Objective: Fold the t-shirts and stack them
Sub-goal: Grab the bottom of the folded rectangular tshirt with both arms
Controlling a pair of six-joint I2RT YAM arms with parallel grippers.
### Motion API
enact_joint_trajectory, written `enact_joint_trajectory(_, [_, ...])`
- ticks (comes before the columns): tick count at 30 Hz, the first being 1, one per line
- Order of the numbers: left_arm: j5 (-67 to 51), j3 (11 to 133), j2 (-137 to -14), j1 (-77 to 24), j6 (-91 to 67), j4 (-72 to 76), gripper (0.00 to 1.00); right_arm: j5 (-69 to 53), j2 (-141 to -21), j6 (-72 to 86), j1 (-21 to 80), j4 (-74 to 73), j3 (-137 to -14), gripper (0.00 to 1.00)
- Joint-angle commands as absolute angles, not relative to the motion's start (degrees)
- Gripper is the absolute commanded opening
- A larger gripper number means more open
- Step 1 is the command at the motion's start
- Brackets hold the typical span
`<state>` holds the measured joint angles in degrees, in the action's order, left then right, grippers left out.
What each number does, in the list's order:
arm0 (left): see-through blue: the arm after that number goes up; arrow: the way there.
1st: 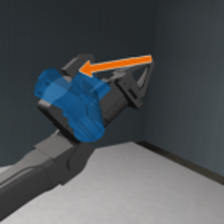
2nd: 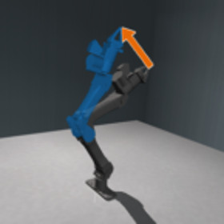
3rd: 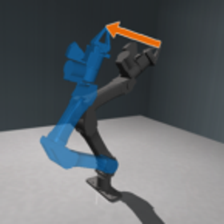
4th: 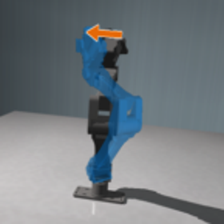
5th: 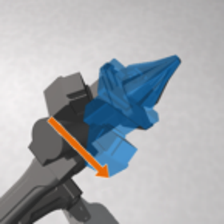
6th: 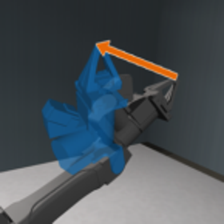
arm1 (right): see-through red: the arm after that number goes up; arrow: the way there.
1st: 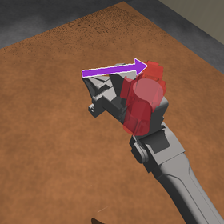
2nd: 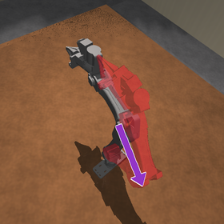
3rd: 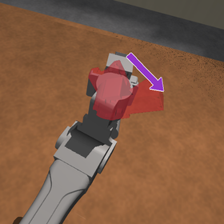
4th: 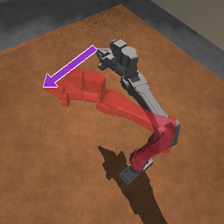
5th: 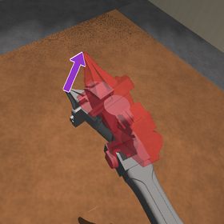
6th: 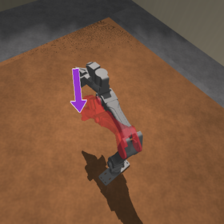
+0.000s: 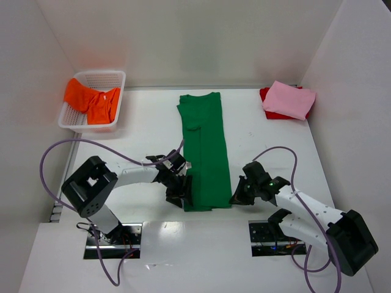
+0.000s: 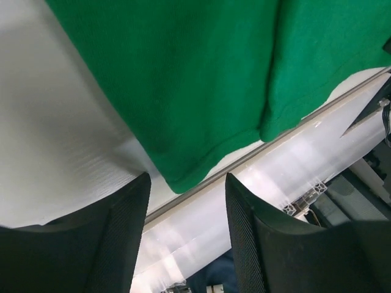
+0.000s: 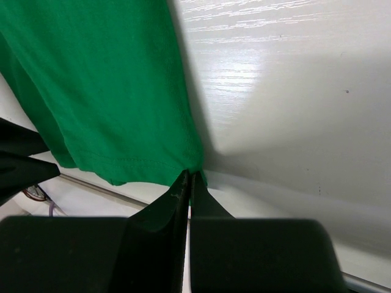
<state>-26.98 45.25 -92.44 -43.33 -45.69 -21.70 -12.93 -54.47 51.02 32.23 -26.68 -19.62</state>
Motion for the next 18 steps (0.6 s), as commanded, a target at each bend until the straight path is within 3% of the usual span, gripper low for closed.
enact_joint_trajectory(1, [-24.6, 45.9, -93.7, -43.6, -46.8, -21.2, 0.57, -13.1, -52.7, 50.2, 32.6, -26.4, -22.0, 0.00])
enact_joint_trajectory(4, [-24.6, 45.9, -94.7, -43.6, -46.8, -21.2, 0.45, -12.6, -52.0, 50.2, 32.6, -26.9, -22.0, 0.00])
enact_joint_trajectory(6, [-24.6, 46.5, -95.2, -43.6, -46.8, -21.2, 0.34, -12.6, -52.0, 50.2, 32.6, -26.9, -22.0, 0.00])
enact_joint_trajectory(7, [-24.6, 46.5, -95.8, -43.6, -46.8, -21.2, 0.22, -12.6, -52.0, 50.2, 32.6, -26.9, -22.0, 0.00])
enact_joint_trajectory(8, [-24.6, 46.5, -95.8, -43.6, -46.8, -21.2, 0.21, -12.6, -52.0, 50.2, 32.6, -26.9, -22.0, 0.00])
enact_joint_trajectory(11, [-25.1, 47.0, -96.3, -43.6, -46.3, -21.6, 0.02, -12.6, -52.0, 50.2, 32.6, -26.4, -22.0, 0.00])
enact_joint_trajectory(18, [-20.9, 47.5, -91.8, -43.6, -46.8, -24.7, 0.00, -12.6, -52.0, 51.8, 32.6, -26.4, -22.6, 0.00])
